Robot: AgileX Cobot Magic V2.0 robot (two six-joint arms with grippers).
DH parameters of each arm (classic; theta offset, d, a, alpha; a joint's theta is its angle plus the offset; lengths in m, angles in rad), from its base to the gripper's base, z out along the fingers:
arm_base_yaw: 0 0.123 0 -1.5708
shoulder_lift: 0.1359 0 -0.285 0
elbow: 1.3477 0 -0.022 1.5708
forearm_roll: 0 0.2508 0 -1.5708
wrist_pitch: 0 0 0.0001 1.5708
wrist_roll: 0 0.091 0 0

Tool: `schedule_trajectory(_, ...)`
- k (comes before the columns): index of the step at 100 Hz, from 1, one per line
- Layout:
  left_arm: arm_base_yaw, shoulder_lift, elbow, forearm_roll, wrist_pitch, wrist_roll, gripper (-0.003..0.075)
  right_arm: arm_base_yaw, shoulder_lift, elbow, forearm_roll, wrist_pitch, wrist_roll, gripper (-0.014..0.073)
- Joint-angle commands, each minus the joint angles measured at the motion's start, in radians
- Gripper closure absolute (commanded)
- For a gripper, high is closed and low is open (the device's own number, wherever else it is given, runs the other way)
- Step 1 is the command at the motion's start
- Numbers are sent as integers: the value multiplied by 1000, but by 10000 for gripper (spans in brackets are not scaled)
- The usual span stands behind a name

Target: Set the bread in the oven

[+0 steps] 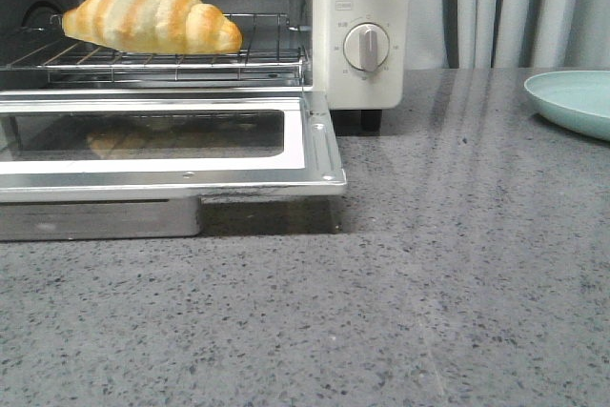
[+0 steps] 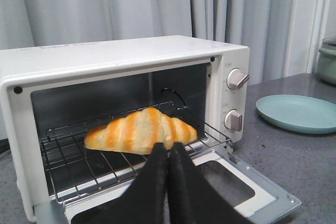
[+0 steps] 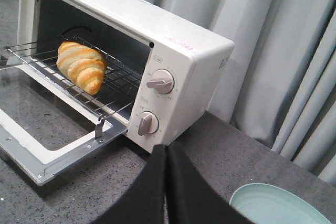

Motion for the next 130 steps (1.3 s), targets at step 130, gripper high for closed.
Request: schedule_trajectory(130,285,-185,415,461,-47,-639,741,-7,7,-25,-22,-59,-2,652)
